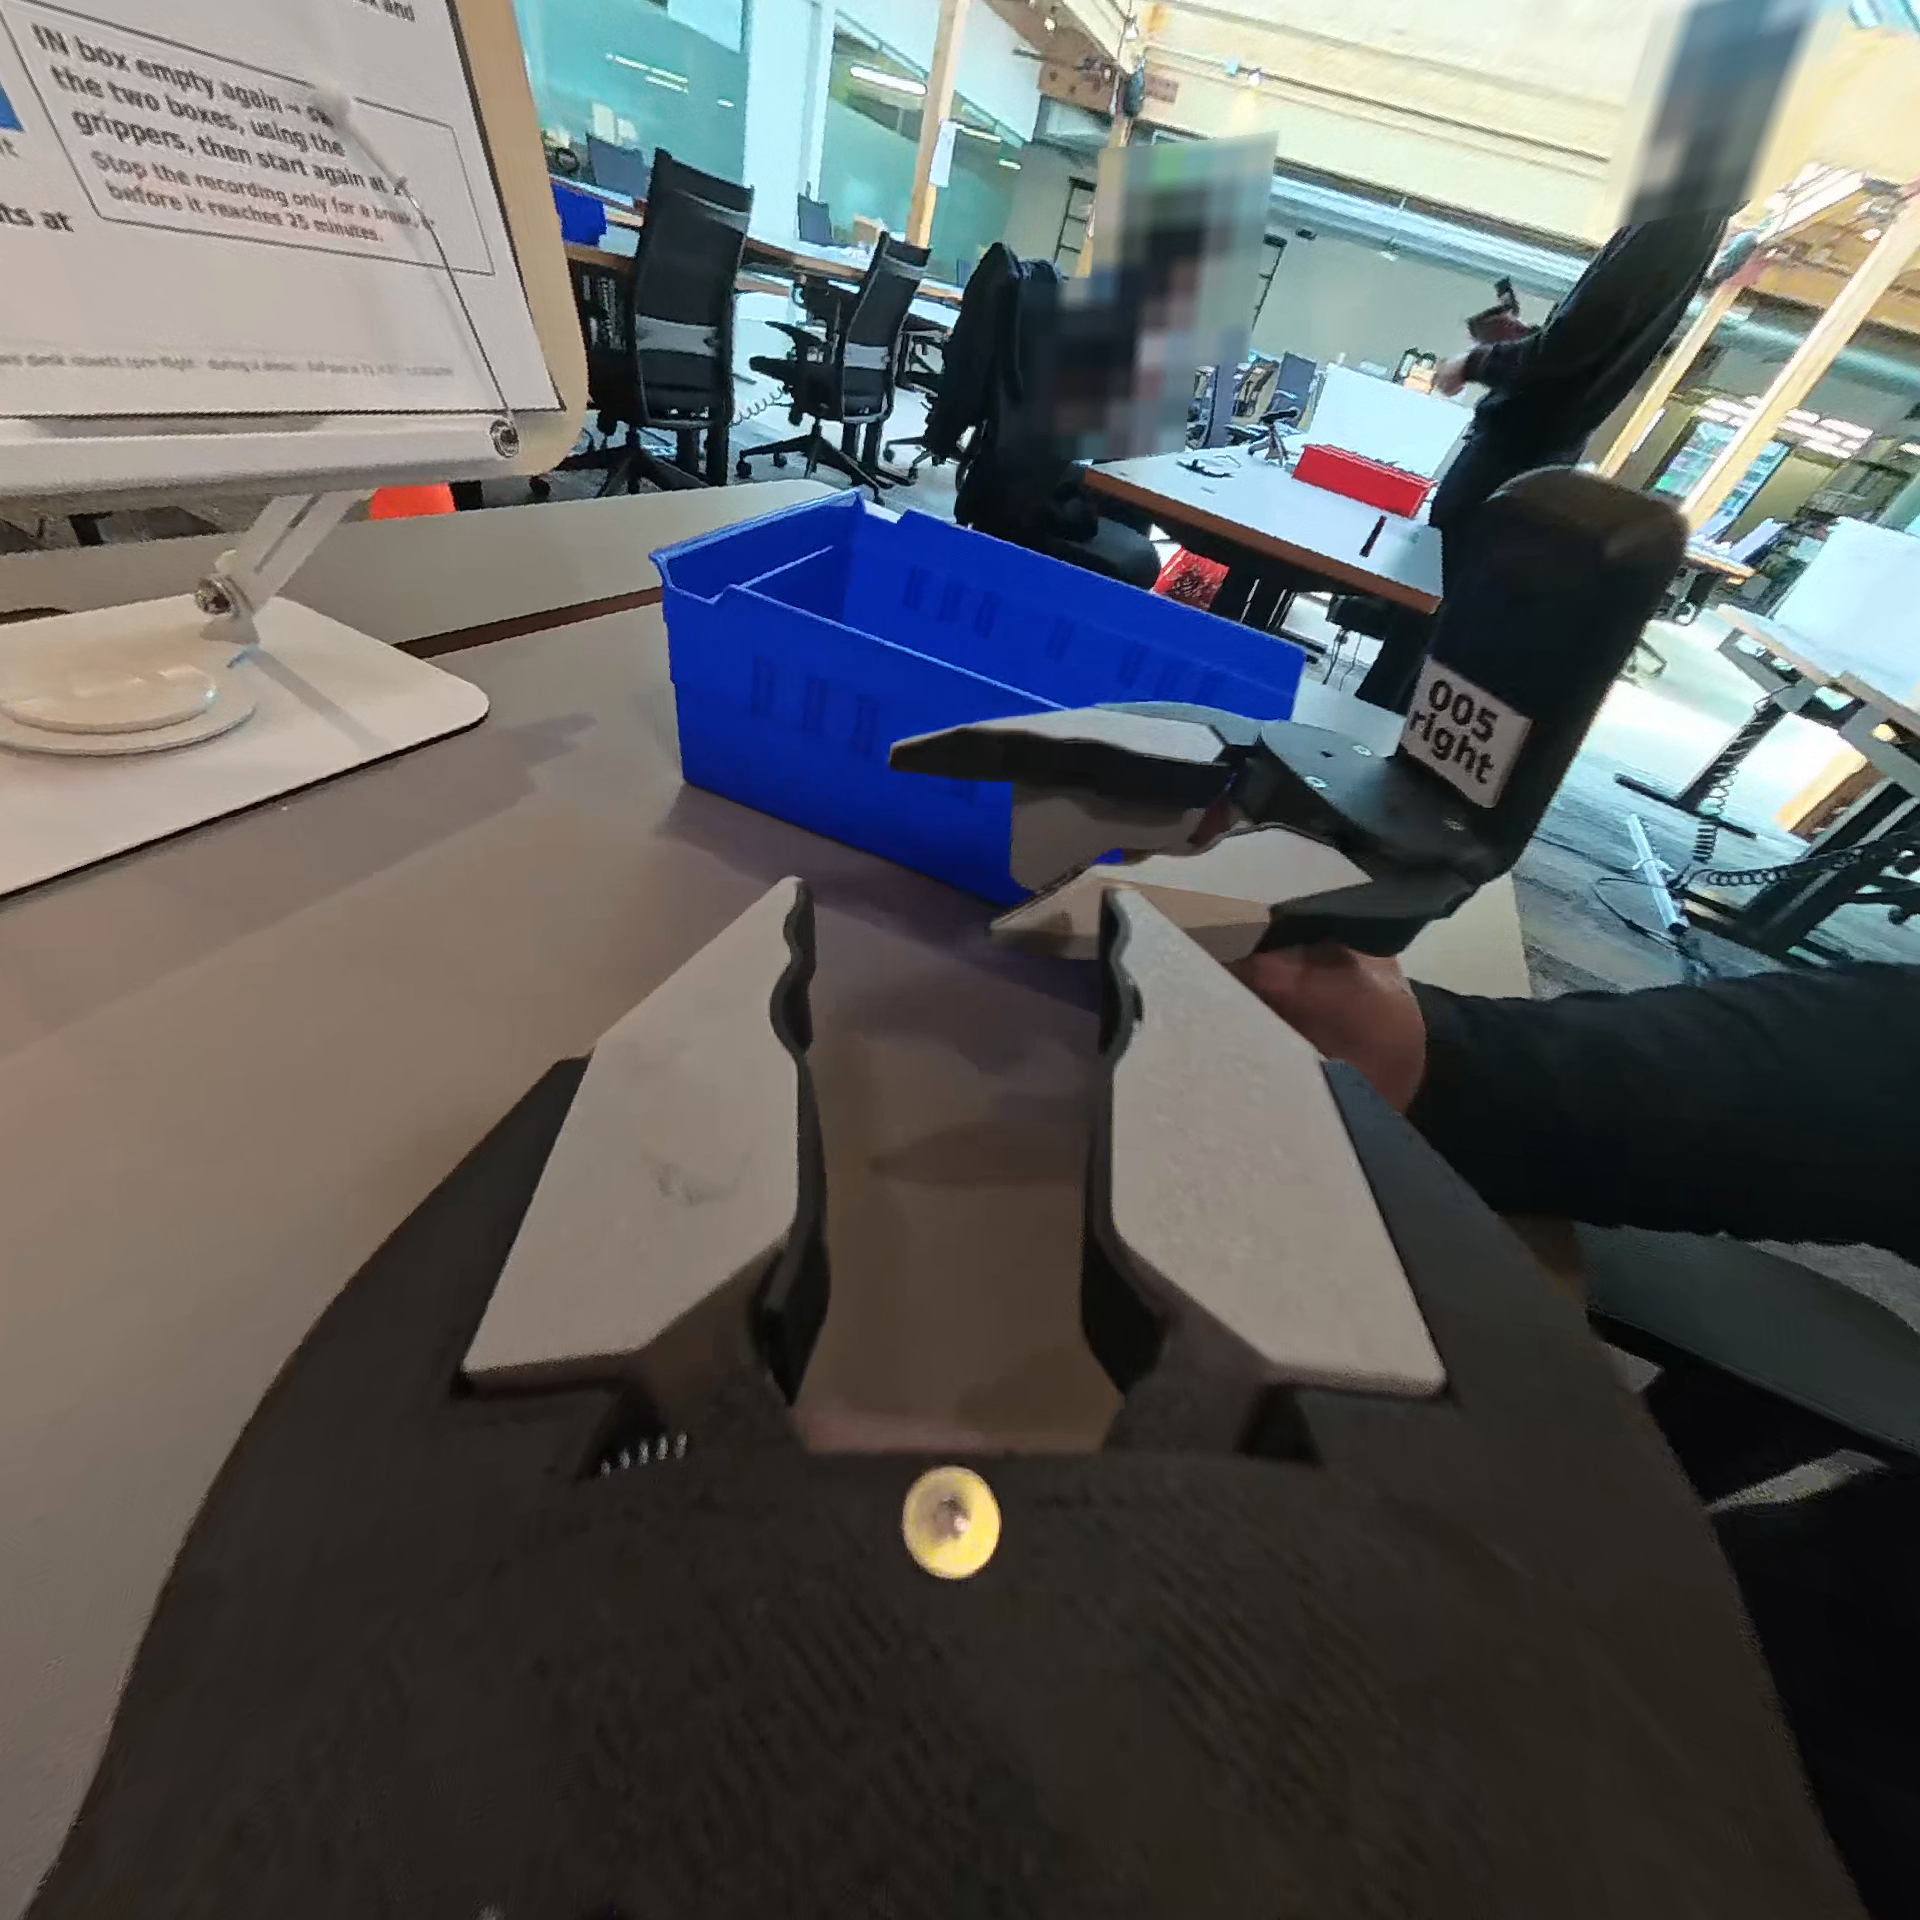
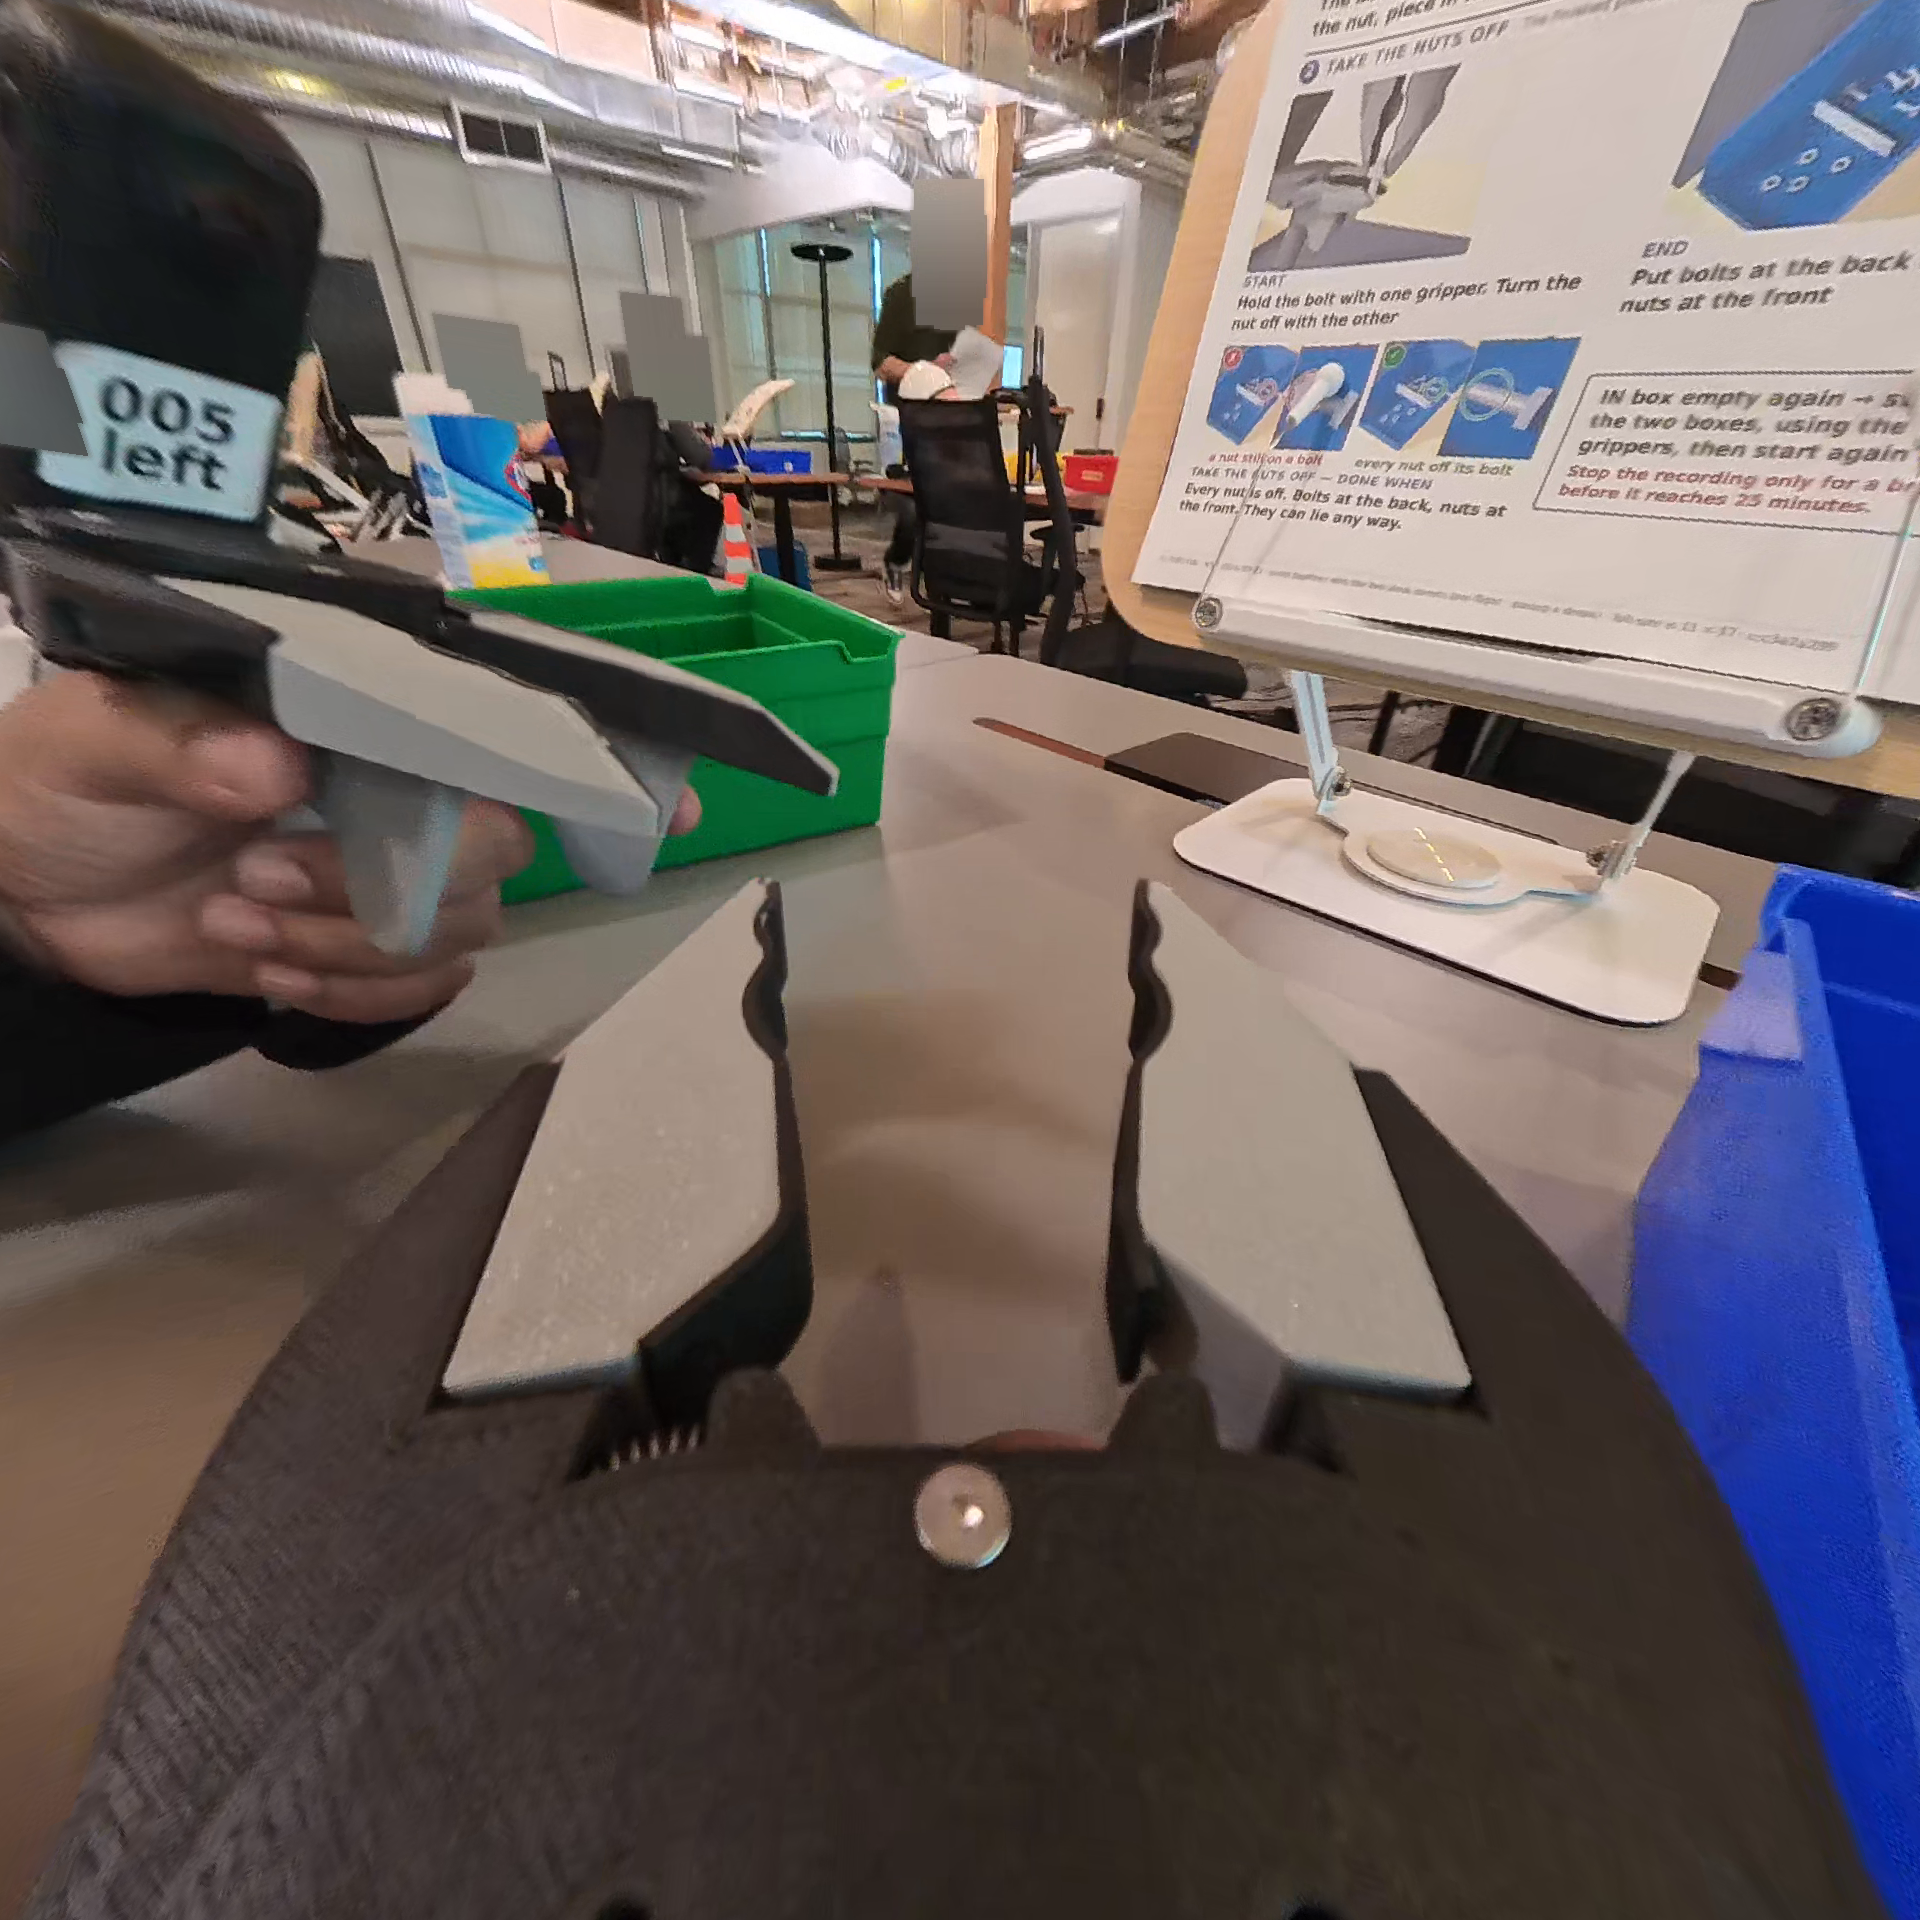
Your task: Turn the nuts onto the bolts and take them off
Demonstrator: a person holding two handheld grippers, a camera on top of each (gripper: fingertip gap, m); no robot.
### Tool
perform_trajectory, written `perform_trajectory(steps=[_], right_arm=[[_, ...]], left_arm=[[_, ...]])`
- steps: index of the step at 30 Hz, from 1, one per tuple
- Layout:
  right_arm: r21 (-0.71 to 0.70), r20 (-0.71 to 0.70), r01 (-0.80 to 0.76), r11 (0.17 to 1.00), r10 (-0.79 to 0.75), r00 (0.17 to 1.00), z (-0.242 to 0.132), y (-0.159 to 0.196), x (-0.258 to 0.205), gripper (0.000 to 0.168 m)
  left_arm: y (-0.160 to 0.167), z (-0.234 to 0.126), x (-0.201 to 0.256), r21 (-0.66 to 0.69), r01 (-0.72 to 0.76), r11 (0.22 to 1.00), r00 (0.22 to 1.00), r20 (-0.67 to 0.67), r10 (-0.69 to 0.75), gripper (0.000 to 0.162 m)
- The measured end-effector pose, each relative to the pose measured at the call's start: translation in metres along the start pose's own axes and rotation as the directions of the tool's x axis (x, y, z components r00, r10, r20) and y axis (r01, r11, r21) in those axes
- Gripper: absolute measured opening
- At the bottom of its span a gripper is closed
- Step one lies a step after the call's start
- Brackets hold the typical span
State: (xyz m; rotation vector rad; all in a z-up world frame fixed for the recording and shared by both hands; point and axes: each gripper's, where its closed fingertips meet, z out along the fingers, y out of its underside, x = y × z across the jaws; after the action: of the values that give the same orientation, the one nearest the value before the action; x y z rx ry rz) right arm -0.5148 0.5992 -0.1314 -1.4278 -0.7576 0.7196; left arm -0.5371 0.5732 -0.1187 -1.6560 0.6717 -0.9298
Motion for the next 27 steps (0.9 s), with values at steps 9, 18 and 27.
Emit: perform_trajectory(steps=[9,18,27], right_arm=[[-0.036,0.028,-0.019,0.999,0.020,0.999,0.004,0.006,-0.008,0.056],[-0.113,0.111,-0.094,0.989,0.107,0.988,0.010,0.015,-0.018,0.055],[-0.098,0.186,-0.022,0.995,0.040,0.982,-0.007,0.009,-0.035,0.053]], left_arm=[[0.007,-0.110,-0.015,-0.119,-0.068,0.991,0.927,0.358,0.107,0.061],[0.080,-0.224,-0.098,-0.342,0.118,0.932,0.610,0.766,0.204,0.055],[0.055,-0.248,-0.106,-0.669,0.131,0.732,0.768,0.535,0.352,0.003]])
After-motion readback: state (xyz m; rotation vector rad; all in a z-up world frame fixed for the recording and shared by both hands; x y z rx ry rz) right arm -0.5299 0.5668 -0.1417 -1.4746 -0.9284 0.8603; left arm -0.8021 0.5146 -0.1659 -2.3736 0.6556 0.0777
